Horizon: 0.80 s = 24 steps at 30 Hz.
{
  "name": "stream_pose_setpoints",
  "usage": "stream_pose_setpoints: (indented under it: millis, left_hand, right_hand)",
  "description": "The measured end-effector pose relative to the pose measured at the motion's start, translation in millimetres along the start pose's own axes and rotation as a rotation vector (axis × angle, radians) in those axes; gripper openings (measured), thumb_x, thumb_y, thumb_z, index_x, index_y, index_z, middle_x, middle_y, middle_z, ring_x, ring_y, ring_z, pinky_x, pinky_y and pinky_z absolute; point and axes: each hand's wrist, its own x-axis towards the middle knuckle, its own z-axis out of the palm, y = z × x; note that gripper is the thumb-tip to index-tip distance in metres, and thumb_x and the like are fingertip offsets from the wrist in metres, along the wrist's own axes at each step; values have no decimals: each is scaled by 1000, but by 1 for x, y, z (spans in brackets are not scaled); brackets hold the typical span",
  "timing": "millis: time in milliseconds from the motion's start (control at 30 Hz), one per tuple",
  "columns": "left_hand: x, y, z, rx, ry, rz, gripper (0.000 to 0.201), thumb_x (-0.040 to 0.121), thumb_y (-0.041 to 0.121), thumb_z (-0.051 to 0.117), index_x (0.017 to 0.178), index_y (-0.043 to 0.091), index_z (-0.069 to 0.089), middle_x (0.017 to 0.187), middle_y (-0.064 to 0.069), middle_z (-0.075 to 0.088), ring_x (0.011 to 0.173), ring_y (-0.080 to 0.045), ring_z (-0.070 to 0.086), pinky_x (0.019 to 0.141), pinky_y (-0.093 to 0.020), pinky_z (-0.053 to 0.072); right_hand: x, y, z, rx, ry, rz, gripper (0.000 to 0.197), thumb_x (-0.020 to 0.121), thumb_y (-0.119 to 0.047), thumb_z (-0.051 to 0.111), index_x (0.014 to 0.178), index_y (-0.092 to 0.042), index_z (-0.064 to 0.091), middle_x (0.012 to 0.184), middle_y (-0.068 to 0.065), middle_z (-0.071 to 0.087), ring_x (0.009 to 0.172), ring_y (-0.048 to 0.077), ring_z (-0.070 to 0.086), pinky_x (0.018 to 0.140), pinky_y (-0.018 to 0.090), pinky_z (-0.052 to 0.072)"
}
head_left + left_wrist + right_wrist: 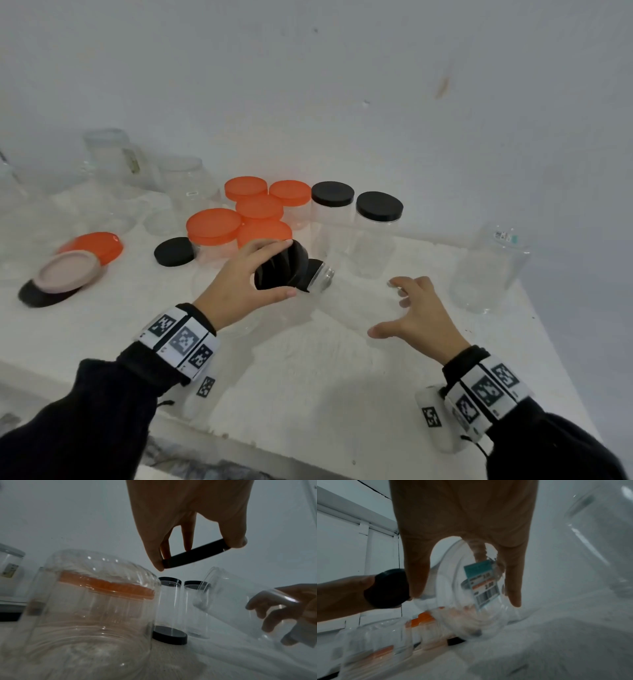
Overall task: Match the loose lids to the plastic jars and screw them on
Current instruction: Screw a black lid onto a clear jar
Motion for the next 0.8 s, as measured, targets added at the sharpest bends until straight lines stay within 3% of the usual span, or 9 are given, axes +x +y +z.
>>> stream_pose_setpoints:
  millis: [100, 167, 233, 400, 633, 800]
  left_hand:
    - [-4, 3, -6, -40, 75, 2, 71, 62, 62, 62, 128, 43, 42, 126, 18, 45, 120, 0, 41, 99, -19, 35]
    - [-7, 5, -10, -73, 113, -13, 74, 60, 61, 62, 128, 40, 44, 124, 21, 43, 117, 8, 40, 92, -6, 35]
    - [-10, 5, -14, -96, 138, -27, 75, 60, 60, 63, 129, 37, 45, 124, 19, 44, 116, 10, 40, 86, -2, 35]
    - [-17, 4, -20, -136, 157, -47, 73, 61, 58, 63, 128, 39, 44, 124, 22, 42, 121, 2, 41, 91, -13, 38]
    - [-20, 4, -21, -169, 160, -51, 70, 61, 58, 64, 126, 43, 43, 125, 22, 43, 120, 4, 42, 87, -10, 40]
    - [-17, 4, -17, -183, 143, -42, 70, 61, 58, 63, 127, 42, 43, 125, 22, 42, 120, 4, 42, 87, -8, 39]
  right_hand:
    - [5, -5, 12, 34, -4, 4, 78, 60, -33, 87, 123, -18, 45, 115, -3, 43, 100, 15, 53, 65, 15, 41]
    - [9, -7, 19, 75, -11, 29, 73, 63, -32, 84, 121, -17, 42, 115, -5, 47, 102, 15, 55, 69, 20, 44]
    - [13, -10, 26, 107, -40, 47, 65, 66, -26, 82, 115, -17, 39, 113, -4, 46, 106, 17, 54, 73, 25, 46]
    - [19, -17, 41, 195, -165, 65, 68, 67, -17, 82, 110, -15, 30, 117, 1, 42, 113, 17, 48, 82, 27, 44]
    - [24, -18, 52, 185, -271, 36, 72, 65, -27, 85, 116, -16, 35, 120, -2, 49, 113, 11, 49, 83, 21, 41]
    - [24, -16, 52, 155, -314, 18, 77, 63, -26, 86, 120, -18, 35, 123, -5, 50, 116, 13, 50, 91, 29, 46]
